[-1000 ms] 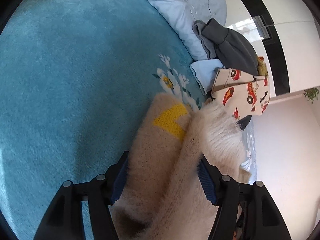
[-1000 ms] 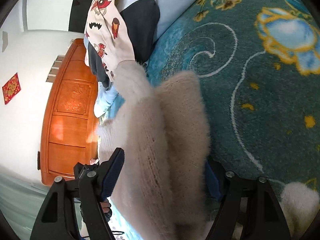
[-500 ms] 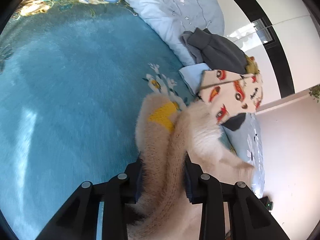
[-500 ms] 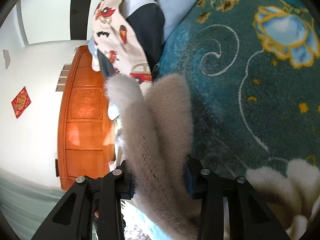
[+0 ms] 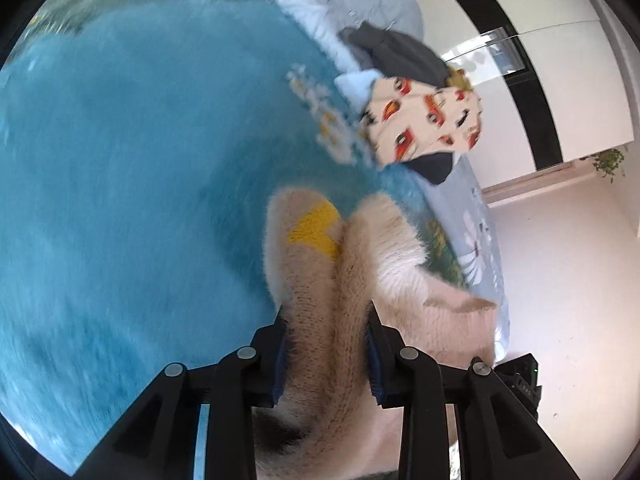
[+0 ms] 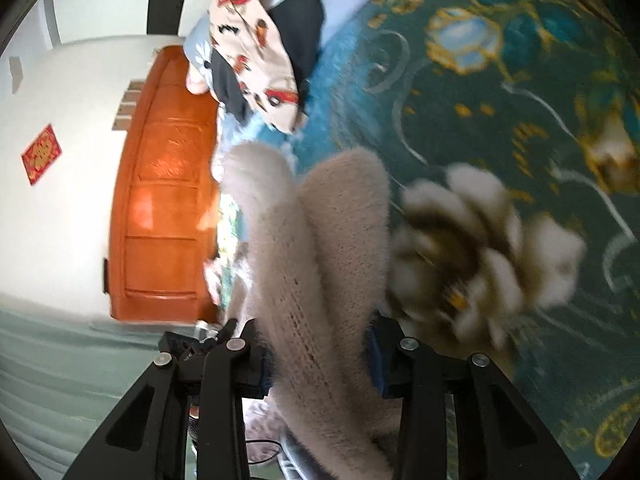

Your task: Fold clothes

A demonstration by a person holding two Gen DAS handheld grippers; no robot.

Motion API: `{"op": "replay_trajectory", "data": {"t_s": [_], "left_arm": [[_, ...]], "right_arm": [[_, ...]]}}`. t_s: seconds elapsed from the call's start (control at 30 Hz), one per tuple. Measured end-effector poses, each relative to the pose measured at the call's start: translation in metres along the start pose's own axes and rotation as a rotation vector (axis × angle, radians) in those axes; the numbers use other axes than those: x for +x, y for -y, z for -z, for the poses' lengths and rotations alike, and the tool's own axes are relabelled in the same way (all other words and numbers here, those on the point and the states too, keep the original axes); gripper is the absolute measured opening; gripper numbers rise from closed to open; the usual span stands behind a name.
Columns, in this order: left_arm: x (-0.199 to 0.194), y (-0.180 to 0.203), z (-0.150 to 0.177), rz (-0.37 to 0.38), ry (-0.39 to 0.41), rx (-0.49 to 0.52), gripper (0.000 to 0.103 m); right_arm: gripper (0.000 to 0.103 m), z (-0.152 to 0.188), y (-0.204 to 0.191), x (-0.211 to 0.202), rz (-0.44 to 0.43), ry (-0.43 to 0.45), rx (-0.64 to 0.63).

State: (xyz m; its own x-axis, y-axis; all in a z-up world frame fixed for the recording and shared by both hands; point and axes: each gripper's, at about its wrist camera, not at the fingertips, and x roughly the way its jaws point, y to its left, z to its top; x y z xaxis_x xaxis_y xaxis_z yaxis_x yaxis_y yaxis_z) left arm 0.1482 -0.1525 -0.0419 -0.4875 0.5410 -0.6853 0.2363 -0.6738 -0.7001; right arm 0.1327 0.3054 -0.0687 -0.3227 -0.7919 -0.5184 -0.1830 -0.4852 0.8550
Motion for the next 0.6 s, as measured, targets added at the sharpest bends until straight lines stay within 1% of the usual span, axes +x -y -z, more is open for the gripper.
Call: {"op": "replay_trajectory", "data": {"t_s": [0.07, 0.17, 0.33, 0.4, 0.47, 0.53, 0.6], "left_arm": [[0.002, -0.011, 0.008, 0.004, 0.014, -0.038, 0.034], [0.004, -0.023, 0.014, 0.031, 0.032, -0.087, 0.036], [0.008, -0.021, 0.017, -0.006, 0.048, -0.038, 0.042], [0.009, -0.024, 0.018, -0.005, 0.051, -0.028, 0.044], [0.010, -0.026, 0.019, -0.005, 0.055, -0.018, 0.049], [0.013, -0.029, 0.019, -0.003, 0.046, -0.024, 0.056], [0.016, -0.032, 0.020, 0.000, 0.040, -0.035, 0.057]], "right_arm": [[0.038, 0.010, 0.006, -0.007, 0.018, -0.016, -0.008], [0.039, 0.012, 0.018, -0.007, 0.014, -0.012, 0.014], [0.045, 0.017, 0.033, -0.006, 0.018, -0.011, 0.030], [0.046, 0.018, 0.035, -0.004, 0.021, -0.011, 0.026], [0.049, 0.021, 0.037, -0.005, 0.020, -0.015, 0.020], [0.052, 0.023, 0.038, -0.005, 0.022, -0.016, 0.017], [0.055, 0.024, 0.039, -0.003, 0.026, -0.016, 0.015]]}}
